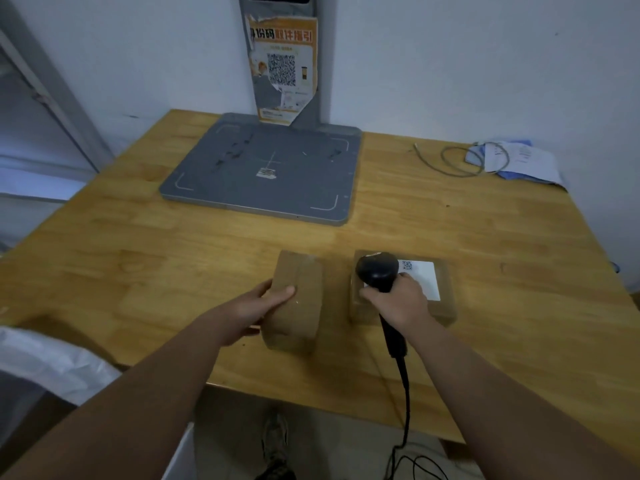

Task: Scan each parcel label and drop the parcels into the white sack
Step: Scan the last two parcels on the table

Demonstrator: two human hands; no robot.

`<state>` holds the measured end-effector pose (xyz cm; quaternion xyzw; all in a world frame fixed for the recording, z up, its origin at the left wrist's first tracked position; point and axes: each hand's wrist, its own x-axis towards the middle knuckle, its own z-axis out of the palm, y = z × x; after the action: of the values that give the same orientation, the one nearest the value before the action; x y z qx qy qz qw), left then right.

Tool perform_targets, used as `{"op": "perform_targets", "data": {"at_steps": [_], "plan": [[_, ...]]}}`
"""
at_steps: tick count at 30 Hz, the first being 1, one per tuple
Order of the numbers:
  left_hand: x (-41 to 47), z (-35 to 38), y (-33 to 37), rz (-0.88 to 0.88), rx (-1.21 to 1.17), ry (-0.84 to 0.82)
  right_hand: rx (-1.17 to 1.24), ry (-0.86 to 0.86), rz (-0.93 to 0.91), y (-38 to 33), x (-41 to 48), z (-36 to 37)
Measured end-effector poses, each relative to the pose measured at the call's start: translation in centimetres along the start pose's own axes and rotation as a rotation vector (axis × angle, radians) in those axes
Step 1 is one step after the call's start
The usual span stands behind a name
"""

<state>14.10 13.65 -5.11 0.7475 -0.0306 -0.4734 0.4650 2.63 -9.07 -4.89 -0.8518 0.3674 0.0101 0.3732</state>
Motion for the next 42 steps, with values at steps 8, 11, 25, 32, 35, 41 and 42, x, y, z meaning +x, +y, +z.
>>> {"op": "perform_targets", "data": {"at_steps": [8,11,25,32,35,41,42], "plan": [[0.5,0.3,-0.3,0.365,0.202,0.457,0.163,-0.064,-0.129,-1.7,-2.7,0.4],[0.3,0.0,-0.1,0.295,0.286,0.504,0.307,-0.142,-0.143,-2.6,-3.6,1.0],[-1.7,0.3,2.7,0.248,-0.001,0.116,0.727,-0.193,-0.11,-3.0,-4.5,-0.4],[-2.9,-2.4,7.8,0.354,0.125,-0.14,0.748,-0.358,-0.19,-3.9,-2.5,-6.7],[-2.4,-1.5,8.7,0.411,0.01,-0.07,0.86,-0.451,-0.109,-3.8,-2.3,-6.4],[-1.6,3.2,7.0,0.298,-0.501,0.221,1.091,-0.09,0.01,-4.4,-2.6,-3.3],[-1.9,4.3,6.4,0.267,-0.542,0.179,1.135,-0.053,0.024,-4.5,-2.7,-3.0]]}}
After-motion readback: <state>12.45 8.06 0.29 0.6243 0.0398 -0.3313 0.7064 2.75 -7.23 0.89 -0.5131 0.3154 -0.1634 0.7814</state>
